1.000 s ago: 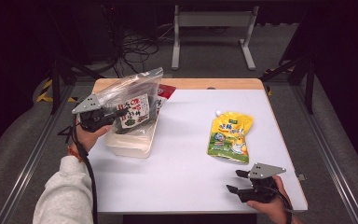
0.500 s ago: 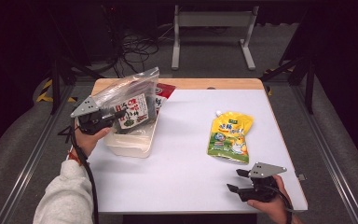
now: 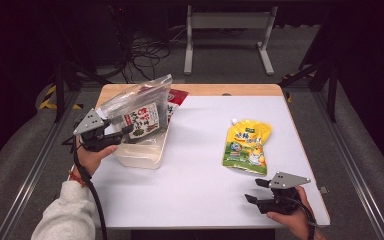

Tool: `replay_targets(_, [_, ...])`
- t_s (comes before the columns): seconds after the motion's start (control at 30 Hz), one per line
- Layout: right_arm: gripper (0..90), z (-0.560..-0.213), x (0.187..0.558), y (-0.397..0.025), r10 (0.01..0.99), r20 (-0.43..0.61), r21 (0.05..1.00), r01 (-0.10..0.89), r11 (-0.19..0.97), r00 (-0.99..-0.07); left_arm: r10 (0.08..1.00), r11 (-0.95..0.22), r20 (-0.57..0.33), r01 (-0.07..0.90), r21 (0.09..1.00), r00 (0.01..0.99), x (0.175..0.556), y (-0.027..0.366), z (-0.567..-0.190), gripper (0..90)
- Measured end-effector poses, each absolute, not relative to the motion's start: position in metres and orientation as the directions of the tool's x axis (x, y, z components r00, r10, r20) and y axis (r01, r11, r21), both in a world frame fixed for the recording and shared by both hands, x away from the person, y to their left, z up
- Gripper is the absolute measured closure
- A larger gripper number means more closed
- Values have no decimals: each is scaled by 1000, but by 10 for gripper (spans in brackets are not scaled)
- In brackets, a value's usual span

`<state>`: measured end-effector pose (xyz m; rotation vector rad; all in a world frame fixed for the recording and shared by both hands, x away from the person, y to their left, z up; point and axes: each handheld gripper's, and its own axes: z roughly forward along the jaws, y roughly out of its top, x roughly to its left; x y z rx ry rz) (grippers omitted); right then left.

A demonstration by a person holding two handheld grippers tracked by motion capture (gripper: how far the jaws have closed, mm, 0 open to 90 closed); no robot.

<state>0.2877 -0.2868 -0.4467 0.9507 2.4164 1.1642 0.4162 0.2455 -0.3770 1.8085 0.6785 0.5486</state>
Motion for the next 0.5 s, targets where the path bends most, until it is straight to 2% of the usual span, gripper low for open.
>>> replay_targets(0.2, [336,-443,289,-290,686,15,790,429,438,-727,707,-264,60,184,947,705,402,253,-375,354])
replay_targets(0.5, [336,-438,292,-294,702,14,807,423,413,-712,736,-305,114,176,936,667,367,254,-375,240])
